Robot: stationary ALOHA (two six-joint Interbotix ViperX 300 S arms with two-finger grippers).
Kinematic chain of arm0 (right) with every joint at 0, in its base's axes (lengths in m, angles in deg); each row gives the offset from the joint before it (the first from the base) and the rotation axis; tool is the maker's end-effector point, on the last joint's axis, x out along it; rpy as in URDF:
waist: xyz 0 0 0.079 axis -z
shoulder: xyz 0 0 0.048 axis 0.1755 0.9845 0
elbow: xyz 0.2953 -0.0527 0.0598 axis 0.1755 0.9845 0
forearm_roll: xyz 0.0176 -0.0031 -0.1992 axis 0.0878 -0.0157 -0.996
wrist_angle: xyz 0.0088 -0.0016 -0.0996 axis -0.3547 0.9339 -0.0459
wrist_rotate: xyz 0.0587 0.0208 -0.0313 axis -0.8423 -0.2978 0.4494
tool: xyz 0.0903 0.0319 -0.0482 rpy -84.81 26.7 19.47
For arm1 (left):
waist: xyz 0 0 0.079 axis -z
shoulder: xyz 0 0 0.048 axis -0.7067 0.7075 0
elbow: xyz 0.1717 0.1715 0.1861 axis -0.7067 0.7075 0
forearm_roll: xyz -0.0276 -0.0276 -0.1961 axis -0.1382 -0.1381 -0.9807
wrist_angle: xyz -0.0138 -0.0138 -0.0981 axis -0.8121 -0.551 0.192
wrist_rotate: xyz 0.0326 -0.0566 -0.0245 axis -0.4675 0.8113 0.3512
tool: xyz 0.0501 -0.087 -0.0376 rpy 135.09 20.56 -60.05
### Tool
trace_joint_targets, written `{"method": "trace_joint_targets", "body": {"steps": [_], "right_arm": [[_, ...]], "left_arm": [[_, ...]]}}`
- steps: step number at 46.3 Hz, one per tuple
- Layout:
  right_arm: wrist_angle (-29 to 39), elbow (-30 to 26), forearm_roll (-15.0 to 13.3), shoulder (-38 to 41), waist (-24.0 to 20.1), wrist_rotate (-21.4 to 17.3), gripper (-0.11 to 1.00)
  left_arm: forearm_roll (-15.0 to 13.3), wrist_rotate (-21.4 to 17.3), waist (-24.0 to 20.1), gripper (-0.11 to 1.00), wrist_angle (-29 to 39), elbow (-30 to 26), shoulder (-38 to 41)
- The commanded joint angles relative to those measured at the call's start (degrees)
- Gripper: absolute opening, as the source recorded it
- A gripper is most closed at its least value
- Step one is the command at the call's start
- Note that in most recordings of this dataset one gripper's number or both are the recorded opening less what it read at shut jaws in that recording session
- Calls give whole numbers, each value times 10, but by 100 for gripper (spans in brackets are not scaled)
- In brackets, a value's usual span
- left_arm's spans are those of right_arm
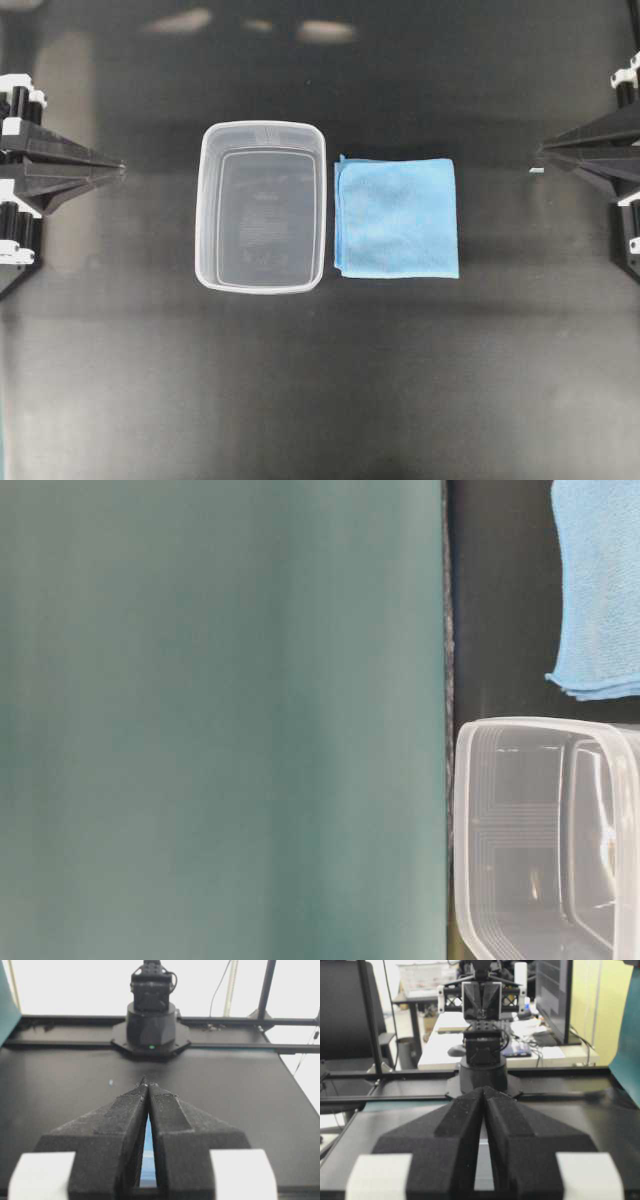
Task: Place the blue towel into the container with the left arm.
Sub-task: 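Move the left gripper over the blue towel beside the container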
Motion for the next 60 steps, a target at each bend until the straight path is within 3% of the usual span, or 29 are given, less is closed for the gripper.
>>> {"method": "trace_joint_targets", "body": {"steps": [1, 5, 18, 32, 37, 43, 46, 51, 57, 60], "right_arm": [[-4, -9, 3, 5, -1, -4, 1], [3, -5, 4, 3, 3, -4, 3], [43, 0, 5, -3, 10, -8, -1], [79, 16, 5, -28, 15, -22, 1], [91, 21, 5, -44, 23, -22, 10], [111, 21, 5, -65, 30, -23, 38], [123, 18, 5, -75, 29, -23, 56], [153, 18, 5, -93, 30, -23, 76], [179, 16, 5, -110, 30, -23, 78], [184, 17, 5, -116, 30, -23, 78]], "left_arm": [[22, 24, -4, 6, 11, -34, 23], [23, 50, -5, 3, 33, -71, 52], [23, 54, -3, 1, 161, -187, 180], [24, -8, -3, 1, 275, -330, 333], [23, -30, -7, 2, 321, -390, 389], [24, -46, -17, 4, 401, -469, 454], [24, -51, -23, 10, 440, -510, 489], [24, -56, -30, 40, 493, -574, 545], [24, -57, -30, 76, 524, -630, 606], [24, -57, -29, 87, 535, -653, 636]]}}
